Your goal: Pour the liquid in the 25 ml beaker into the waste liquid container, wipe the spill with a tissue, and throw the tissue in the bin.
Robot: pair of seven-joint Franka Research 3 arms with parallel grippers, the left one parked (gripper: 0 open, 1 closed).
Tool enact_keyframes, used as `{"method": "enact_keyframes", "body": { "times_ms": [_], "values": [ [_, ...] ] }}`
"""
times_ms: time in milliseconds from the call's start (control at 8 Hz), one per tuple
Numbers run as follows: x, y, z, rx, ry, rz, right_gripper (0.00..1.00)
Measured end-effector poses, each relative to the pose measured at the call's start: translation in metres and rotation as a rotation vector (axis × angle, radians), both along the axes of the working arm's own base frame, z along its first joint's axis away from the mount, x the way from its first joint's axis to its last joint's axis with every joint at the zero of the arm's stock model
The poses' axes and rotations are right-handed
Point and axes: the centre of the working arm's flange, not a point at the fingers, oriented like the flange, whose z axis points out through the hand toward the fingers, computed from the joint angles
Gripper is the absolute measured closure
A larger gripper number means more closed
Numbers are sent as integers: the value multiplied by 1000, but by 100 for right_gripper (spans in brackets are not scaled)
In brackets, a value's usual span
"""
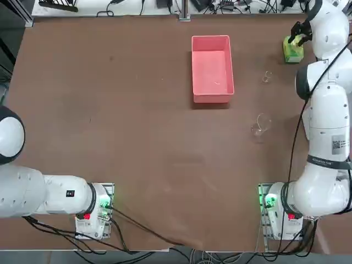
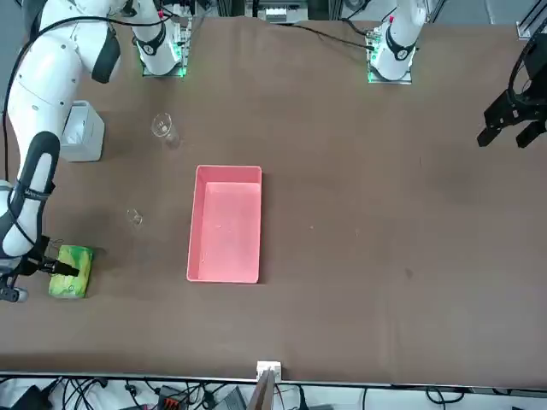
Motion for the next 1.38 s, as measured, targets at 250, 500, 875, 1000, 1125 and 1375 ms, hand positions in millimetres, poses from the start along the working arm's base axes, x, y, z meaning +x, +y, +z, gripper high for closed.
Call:
{"method": "enact_keyframes", "body": {
  "times_ms": [250, 500, 875, 1000, 1125, 1375],
  "values": [
    [1, 3, -1, 5, -1, 4, 26],
    [3, 7, -2, 11, -3, 10, 26],
    [4, 12, -5, 17, 0, 18, 29],
    [4, 12, -5, 14, 3, 20, 29],
    [4, 12, -5, 14, 4, 20, 29],
    [3, 10, -5, 13, 4, 18, 31]
  ]
}}
